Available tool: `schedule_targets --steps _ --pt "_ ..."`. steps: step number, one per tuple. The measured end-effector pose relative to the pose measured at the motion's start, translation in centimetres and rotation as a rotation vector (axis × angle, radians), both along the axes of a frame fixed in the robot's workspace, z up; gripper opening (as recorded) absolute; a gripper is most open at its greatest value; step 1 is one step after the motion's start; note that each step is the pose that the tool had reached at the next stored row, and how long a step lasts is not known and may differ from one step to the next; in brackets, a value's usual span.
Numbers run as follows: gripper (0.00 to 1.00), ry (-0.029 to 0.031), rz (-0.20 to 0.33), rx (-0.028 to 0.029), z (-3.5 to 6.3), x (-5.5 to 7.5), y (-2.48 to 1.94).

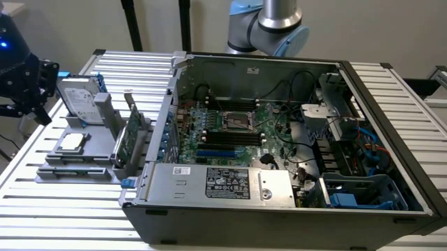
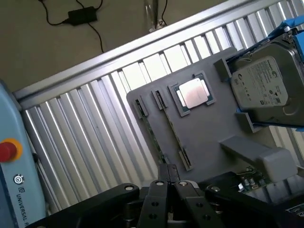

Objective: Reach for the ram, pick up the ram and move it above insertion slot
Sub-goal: 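Pick up the ram and move it above insertion slot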

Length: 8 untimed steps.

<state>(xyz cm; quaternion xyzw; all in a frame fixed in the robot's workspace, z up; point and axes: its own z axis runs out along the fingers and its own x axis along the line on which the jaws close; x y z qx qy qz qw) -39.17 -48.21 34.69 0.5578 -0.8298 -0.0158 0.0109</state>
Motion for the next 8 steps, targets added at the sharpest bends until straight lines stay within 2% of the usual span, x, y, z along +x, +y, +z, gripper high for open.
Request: schedule_targets --steps 8 --pt "0.11 0.0000 0.146 0.0000 -0.16 0.00 0.00"
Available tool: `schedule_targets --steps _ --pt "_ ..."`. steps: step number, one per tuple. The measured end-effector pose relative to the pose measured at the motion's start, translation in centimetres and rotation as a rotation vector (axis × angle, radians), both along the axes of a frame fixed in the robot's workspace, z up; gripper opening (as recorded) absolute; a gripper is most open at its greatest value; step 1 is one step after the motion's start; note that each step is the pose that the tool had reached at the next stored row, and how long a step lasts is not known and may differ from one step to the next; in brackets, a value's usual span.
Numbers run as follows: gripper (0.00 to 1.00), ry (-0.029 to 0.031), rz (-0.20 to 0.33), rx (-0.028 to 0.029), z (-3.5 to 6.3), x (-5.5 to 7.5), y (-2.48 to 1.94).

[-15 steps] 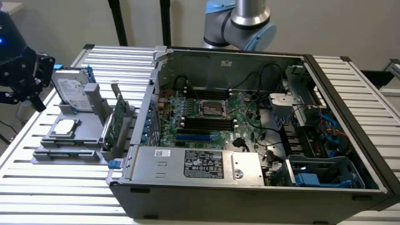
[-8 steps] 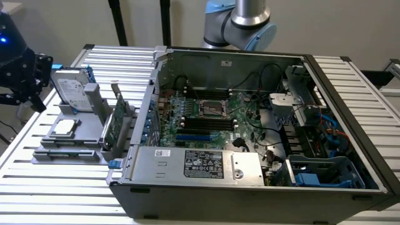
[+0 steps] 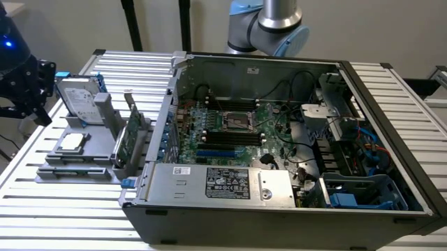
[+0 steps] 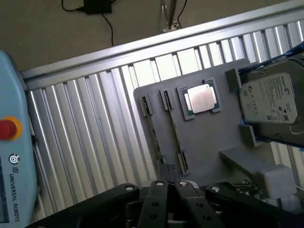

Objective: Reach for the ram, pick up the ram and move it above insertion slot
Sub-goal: 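Pick up the ram and move it above insertion slot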

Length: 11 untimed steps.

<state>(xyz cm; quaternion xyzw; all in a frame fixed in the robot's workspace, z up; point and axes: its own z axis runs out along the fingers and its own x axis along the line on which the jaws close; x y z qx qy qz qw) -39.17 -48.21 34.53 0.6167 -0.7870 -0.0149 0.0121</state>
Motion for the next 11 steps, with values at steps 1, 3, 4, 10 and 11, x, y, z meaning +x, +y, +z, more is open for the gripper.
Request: schedule_targets --steps 1,3,4,10,11 --pt "0.11 0.0000 0.017 0.0000 -0.02 0.00 0.00" --pt "0.11 -0.0001 0.054 0.0001 -0.06 0.00 0.00" --pt "0.11 -0.0001 0.072 0.0001 -0.08 0.00 0.00" --pt "0.11 0.0000 0.181 0.0002 -0.20 0.00 0.00" --pt "0.11 -0.0001 0.199 0.0003 -0.22 0.00 0.00"
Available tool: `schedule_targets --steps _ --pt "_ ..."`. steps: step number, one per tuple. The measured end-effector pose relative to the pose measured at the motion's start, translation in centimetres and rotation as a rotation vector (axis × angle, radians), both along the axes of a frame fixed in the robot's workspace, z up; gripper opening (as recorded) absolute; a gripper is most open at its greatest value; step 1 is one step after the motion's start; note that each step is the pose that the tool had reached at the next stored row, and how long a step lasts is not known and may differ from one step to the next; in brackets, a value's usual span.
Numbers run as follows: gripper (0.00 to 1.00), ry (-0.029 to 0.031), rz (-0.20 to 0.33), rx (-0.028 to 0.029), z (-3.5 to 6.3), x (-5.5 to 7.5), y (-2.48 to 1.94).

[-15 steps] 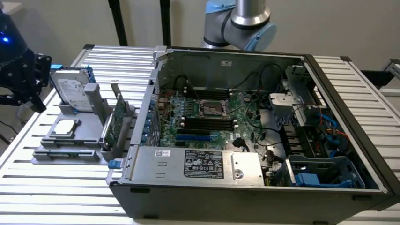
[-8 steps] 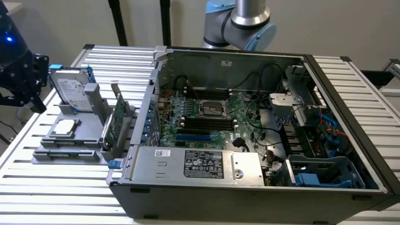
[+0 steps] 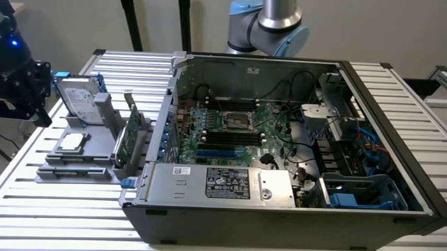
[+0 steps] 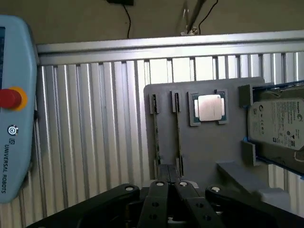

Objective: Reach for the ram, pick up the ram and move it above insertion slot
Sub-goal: 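Pick up the ram and move it above insertion slot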

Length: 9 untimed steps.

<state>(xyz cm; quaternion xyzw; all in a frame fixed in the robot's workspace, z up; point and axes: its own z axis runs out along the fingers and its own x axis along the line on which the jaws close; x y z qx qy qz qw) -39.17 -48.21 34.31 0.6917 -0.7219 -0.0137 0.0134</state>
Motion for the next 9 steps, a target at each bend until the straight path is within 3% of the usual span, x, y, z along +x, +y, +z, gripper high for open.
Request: schedule_targets --steps 9 --pt "0.11 -0.0012 0.158 0.0020 -0.14 -0.04 0.00"
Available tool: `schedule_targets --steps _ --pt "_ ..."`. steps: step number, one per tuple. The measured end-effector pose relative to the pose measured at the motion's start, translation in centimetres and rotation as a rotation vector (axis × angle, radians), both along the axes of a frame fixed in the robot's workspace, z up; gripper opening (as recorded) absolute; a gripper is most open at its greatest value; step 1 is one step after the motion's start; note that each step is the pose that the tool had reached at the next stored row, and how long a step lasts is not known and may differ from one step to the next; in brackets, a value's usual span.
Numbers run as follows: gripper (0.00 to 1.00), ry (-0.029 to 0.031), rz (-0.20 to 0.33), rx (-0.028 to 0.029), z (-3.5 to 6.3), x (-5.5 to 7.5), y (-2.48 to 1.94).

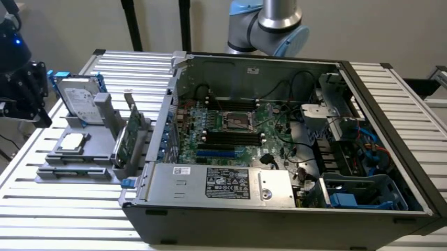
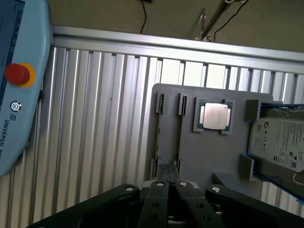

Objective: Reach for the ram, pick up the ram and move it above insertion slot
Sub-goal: 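Pick up the ram and move it above insertion slot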

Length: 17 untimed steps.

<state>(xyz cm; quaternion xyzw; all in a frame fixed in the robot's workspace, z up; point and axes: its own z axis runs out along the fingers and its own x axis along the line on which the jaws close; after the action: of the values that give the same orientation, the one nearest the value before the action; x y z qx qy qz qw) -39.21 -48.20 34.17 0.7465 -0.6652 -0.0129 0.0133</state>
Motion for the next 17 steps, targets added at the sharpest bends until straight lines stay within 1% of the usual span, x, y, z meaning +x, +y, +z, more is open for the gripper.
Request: schedule_targets --steps 4,5,7,8,9,10,11,17 --pt "0.11 -0.0007 0.003 0.0003 0.00 0.0 0.00" --pt "0.12 -0.0007 0.003 0.0003 0.00 0.0 0.00" --pt "0.24 -0.0006 0.003 0.0003 0.00 0.0 0.00" --pt "0.24 -0.0006 0.003 0.0002 0.00 0.0 0.00" --pt "0.30 -0.0006 0.003 0.0002 0.00 0.0 0.00" --pt "0.30 -0.0006 0.003 0.0002 -0.06 0.0 0.00" --pt "0.36 -0.0006 0.003 0.0002 -0.24 0.0 0.00" --pt "0.36 -0.0007 0.003 0.0002 -1.34 0.0 -0.06"
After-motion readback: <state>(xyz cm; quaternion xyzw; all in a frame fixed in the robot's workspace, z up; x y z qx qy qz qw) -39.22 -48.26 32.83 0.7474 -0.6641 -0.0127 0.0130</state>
